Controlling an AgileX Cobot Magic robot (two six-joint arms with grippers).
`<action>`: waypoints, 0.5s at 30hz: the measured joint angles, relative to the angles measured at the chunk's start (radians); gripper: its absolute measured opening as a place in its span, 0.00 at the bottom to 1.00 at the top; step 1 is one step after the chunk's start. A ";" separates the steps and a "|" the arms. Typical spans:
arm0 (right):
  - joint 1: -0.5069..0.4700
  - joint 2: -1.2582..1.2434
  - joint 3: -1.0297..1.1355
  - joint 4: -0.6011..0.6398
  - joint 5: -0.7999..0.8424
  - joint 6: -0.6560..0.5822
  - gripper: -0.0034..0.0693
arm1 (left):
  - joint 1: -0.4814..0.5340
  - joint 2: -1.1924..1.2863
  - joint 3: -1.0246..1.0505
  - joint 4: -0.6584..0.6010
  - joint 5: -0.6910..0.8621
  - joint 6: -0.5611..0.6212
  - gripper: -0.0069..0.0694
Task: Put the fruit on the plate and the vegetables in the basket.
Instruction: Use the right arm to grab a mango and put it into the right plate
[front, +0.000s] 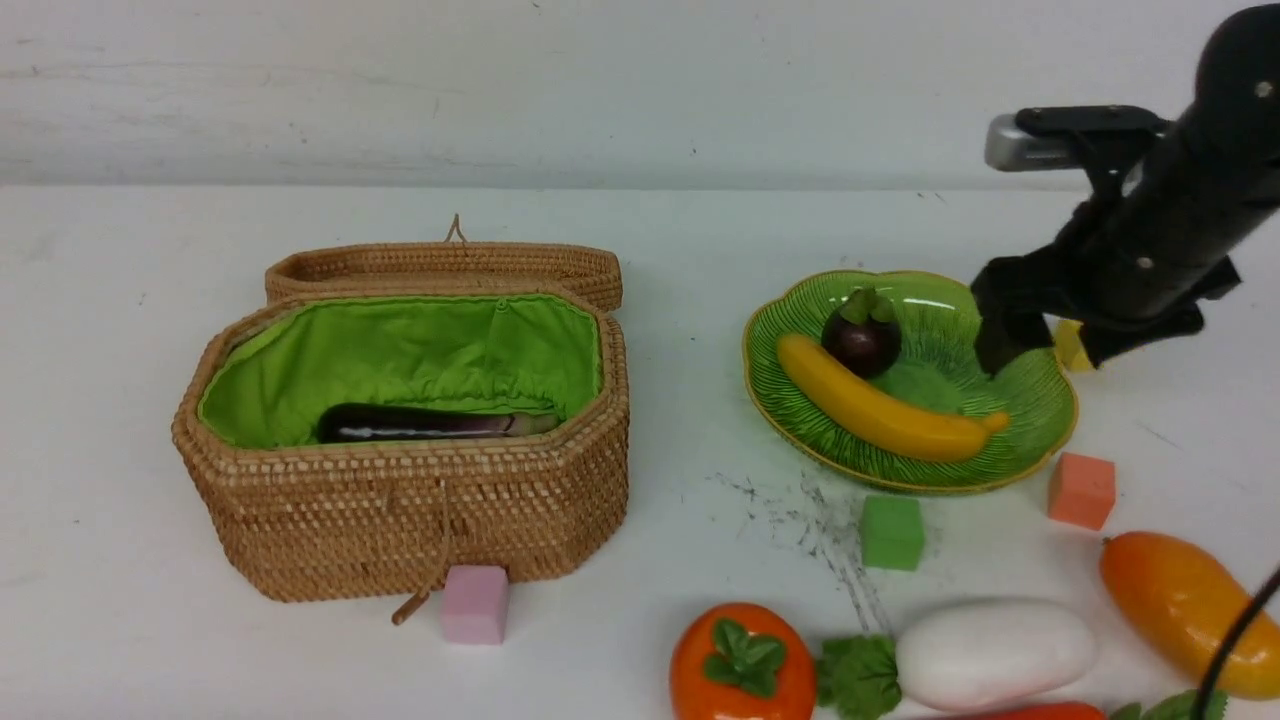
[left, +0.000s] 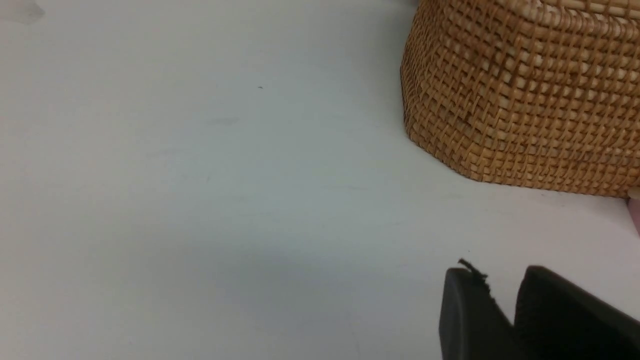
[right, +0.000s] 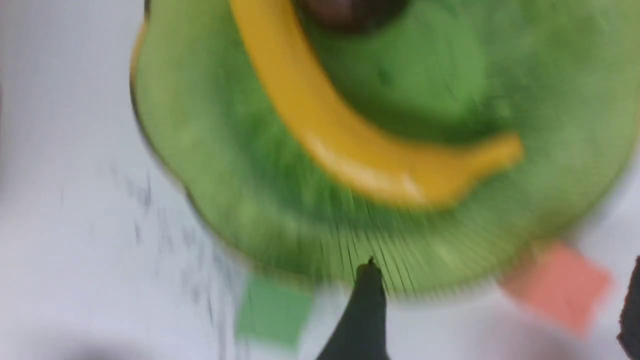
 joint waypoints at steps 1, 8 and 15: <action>0.000 -0.048 0.051 -0.023 0.009 -0.005 0.92 | 0.000 0.000 0.000 0.000 0.000 0.000 0.28; -0.009 -0.140 0.264 -0.168 0.091 -0.014 0.91 | 0.000 0.000 0.000 0.000 0.000 0.000 0.28; -0.109 -0.042 0.301 -0.147 0.091 -0.023 0.90 | 0.000 0.000 0.000 0.000 0.000 0.000 0.28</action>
